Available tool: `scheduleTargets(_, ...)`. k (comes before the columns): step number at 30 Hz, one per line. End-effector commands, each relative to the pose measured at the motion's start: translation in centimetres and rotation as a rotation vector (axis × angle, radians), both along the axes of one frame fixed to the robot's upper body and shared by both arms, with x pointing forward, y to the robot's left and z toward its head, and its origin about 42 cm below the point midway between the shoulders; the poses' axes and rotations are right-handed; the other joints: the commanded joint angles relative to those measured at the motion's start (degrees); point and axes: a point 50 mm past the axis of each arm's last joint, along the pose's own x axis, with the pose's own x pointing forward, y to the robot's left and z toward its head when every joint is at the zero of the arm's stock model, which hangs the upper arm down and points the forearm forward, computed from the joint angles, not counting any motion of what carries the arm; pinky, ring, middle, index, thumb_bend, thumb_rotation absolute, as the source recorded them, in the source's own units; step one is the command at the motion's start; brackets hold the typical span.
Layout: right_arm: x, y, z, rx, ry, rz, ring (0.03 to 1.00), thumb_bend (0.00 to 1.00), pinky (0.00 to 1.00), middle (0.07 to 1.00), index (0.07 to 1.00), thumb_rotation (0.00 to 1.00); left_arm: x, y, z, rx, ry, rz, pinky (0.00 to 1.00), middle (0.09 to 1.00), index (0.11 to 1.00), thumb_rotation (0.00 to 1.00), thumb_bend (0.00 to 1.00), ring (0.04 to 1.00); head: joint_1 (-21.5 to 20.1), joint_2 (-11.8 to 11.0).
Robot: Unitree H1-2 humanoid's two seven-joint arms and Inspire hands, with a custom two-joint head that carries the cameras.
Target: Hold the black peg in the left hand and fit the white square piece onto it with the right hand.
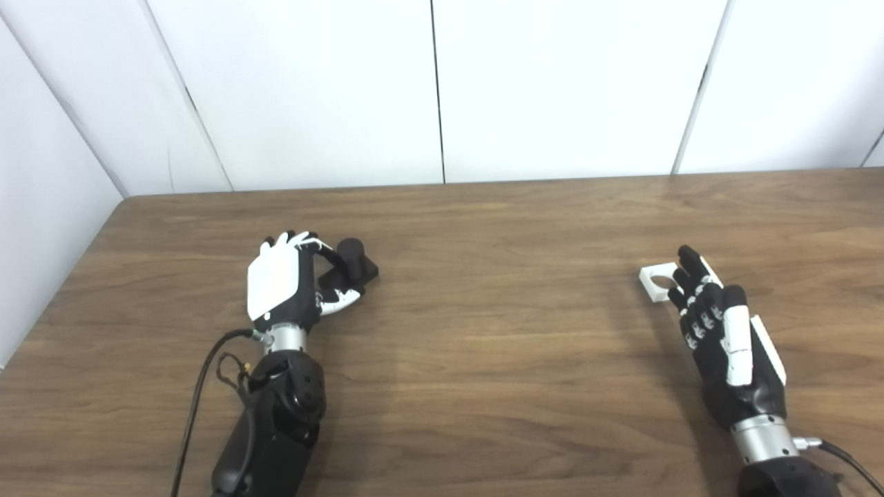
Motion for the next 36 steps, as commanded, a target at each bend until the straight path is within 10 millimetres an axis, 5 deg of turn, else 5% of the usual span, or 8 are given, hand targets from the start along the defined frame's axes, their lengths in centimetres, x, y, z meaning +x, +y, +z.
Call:
scheduleTargets(1, -0.7, 0.2, -0.3, 0.012, 0.003, -0.001, 1.0, 0.63, 1.0, 0.998, 0.938, 0.99, -0.6, 0.5, -0.5, 0.008, 0.04, 0.009, 1.0, 0.848, 0.488, 0.07, 0.52, 0.943, -0.05, 0.13)
scheduleTargets(13, -0.6, 0.2, -0.2, 0.005, 0.007, 0.006, 1.0, 0.63, 1.0, 1.0, 0.945, 1.0, -3.5, -1.9, -0.4, -0.022, 0.047, -0.064, 0.99, 0.843, 0.489, 0.07, 0.52, 0.927, -0.1, 0.55)
scheduleTargets(36, -0.4, 0.6, -0.3, -0.009, 0.02, 0.007, 1.0, 0.65, 1.0, 0.999, 0.952, 0.99, -12.0, -9.3, -0.3, -0.097, 0.06, -0.265, 0.99, 0.858, 0.49, 0.07, 0.52, 0.938, -0.59, 0.81)
